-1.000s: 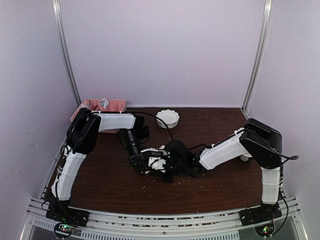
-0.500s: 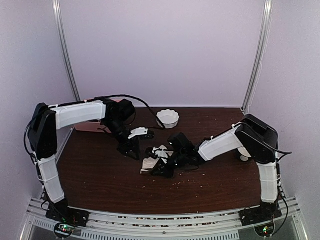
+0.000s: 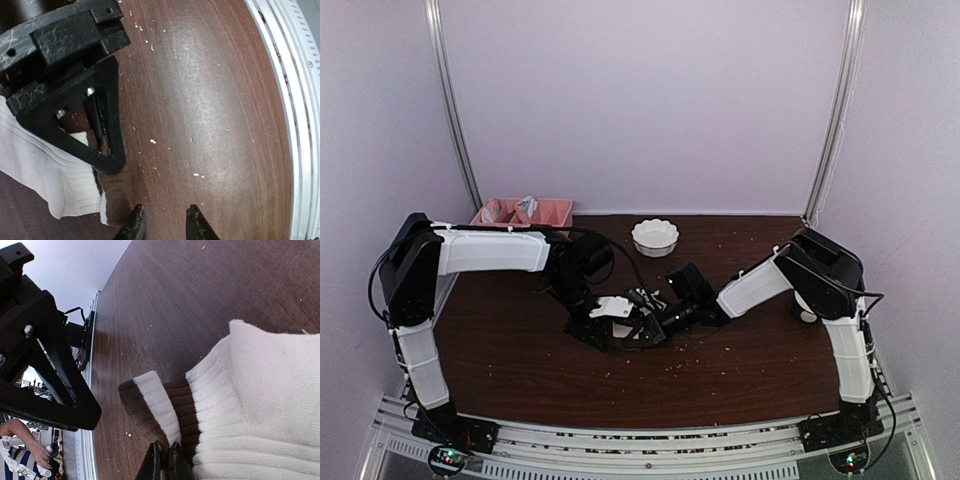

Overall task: Roll the socks
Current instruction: Roll the sock at the center of the board.

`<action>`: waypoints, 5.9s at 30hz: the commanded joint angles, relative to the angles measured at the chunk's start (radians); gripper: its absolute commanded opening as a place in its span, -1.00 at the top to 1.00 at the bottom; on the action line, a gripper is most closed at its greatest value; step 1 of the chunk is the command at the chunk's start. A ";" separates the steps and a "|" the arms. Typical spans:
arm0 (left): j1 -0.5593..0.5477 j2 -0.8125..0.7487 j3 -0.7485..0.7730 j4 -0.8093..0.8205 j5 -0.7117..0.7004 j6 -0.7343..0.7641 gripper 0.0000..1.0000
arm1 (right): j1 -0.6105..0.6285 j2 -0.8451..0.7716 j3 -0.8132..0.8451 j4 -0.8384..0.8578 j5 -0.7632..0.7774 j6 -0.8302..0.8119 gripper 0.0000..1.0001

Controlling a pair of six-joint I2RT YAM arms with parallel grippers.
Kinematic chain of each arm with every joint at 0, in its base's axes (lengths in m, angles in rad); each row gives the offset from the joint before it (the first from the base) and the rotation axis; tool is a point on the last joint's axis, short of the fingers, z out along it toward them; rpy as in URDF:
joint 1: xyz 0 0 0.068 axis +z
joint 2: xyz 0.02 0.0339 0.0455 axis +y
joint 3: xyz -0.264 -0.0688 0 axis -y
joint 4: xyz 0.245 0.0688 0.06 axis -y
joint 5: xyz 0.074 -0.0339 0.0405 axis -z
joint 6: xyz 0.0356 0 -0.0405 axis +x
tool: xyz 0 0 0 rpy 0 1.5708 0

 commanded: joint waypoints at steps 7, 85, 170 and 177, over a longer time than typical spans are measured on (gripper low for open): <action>-0.027 0.068 0.020 0.154 -0.116 0.006 0.44 | -0.010 0.095 -0.091 -0.294 0.064 0.100 1.00; 0.109 0.657 0.645 -0.562 0.111 -0.215 1.00 | 0.311 -0.252 -0.253 0.063 0.845 -0.964 0.06; -0.020 0.179 0.115 0.115 -0.033 -0.051 0.24 | -0.039 0.023 -0.090 -0.093 0.033 0.165 1.00; -0.016 0.232 0.162 0.044 -0.010 -0.093 0.84 | -0.040 -0.018 -0.096 -0.101 0.066 0.111 0.82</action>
